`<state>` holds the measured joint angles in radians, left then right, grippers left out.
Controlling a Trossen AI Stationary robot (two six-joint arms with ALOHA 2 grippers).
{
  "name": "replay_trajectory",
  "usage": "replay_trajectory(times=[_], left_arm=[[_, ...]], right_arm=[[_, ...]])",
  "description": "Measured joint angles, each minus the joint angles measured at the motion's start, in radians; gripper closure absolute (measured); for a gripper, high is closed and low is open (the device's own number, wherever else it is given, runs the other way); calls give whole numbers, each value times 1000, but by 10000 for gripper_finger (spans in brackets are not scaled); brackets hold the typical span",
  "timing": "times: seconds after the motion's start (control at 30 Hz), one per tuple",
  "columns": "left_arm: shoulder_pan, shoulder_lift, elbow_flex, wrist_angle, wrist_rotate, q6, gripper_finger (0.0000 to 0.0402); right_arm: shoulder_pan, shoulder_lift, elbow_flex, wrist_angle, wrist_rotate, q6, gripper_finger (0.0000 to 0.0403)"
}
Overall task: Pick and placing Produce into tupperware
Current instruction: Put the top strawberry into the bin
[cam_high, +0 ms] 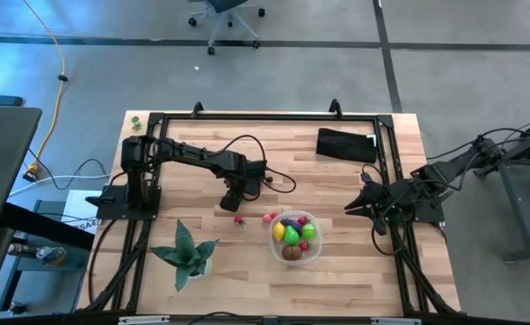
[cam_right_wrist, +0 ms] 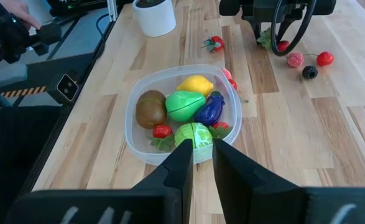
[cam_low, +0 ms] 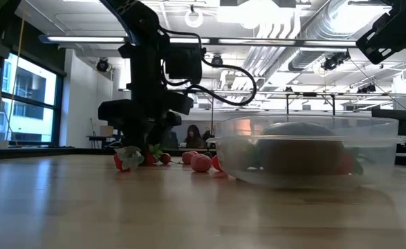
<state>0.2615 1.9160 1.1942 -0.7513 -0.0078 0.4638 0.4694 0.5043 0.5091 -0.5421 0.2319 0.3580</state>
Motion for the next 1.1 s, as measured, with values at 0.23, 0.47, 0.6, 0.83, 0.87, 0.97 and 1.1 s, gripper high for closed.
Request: replay_trajectory(times=[0.23, 0.47, 0.6, 0.83, 0.87, 0.97, 1.1], left_arm=[[0, -7, 0, 3, -3, -1, 267], [0, -88, 0, -22, -33, -30, 244], [-2, -174, 0, 10, -29, -62, 266], [-112, -222, 82, 153, 0, -91, 260], [-132, -220, 100, 171, -3, -91, 254], [-196, -184, 161, 238, -7, -88, 245], [-274, -106, 243, 272, -11, -79, 261]], right_arm=[[0, 0, 0, 0, 0, 0, 352], [0, 0, 0, 0, 0, 0, 352], [0, 0, 0, 0, 0, 0, 352], [0, 0, 0, 0, 0, 0, 352], [0, 0, 0, 0, 0, 0, 352], [0, 0, 0, 0, 0, 0, 352], [0, 0, 0, 0, 0, 0, 352]])
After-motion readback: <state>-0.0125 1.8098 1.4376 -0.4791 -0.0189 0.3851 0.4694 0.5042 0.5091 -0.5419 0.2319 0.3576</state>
